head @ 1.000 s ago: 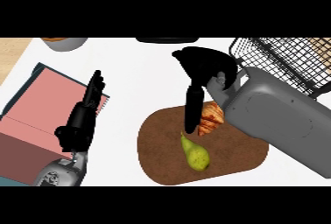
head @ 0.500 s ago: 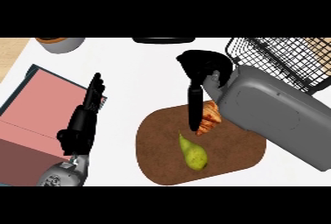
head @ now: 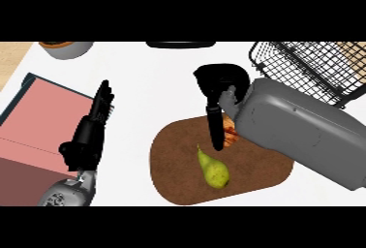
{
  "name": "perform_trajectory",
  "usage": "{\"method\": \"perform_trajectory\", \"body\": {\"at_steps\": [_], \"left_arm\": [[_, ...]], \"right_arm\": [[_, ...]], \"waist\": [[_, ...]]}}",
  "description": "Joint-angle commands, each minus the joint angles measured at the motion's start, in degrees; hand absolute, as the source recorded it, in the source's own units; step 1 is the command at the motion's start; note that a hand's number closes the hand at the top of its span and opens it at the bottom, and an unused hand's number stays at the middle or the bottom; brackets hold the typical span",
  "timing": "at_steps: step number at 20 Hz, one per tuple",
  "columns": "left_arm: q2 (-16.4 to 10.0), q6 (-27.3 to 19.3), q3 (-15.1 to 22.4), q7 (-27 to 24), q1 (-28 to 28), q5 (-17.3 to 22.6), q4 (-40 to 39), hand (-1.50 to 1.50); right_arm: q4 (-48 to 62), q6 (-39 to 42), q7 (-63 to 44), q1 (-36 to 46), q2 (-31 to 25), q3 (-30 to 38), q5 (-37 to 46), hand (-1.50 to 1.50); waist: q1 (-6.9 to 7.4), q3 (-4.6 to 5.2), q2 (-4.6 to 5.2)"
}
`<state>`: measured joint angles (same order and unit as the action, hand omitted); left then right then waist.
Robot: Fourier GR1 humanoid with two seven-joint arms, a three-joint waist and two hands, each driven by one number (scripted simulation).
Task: Pick the croissant from the cutting board and place it in the tiered basket
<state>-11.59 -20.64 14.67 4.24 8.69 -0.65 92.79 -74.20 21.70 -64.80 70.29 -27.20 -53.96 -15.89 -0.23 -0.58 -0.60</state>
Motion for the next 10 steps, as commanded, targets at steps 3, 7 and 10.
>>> {"method": "perform_trajectory", "body": {"at_steps": [3, 7, 10], "left_arm": [[1.84, 0.55, -0.53, -3.02, 0.36, 0.15, -6.19, 0.0], [0.51, 1.84, -2.1, -0.88, 1.63, 0.71, -5.06, 0.0], [0.22, 1.85, -2.56, -0.34, 0.8, 0.74, -3.06, 0.0]], "right_arm": [[0.48, 6.37, -8.41, 2.77, 0.52, -1.88, 0.28, -1.5], [1.6, 3.39, -7.89, 0.73, 0.56, -3.64, 4.5, -1.5], [1.31, 1.7, -7.71, -1.55, -0.82, -5.5, 6.76, -1.5]], "waist": [[-0.24, 0.71, 0.5], [-0.18, 0.67, 0.47], [-0.26, 0.64, 0.36]]}}
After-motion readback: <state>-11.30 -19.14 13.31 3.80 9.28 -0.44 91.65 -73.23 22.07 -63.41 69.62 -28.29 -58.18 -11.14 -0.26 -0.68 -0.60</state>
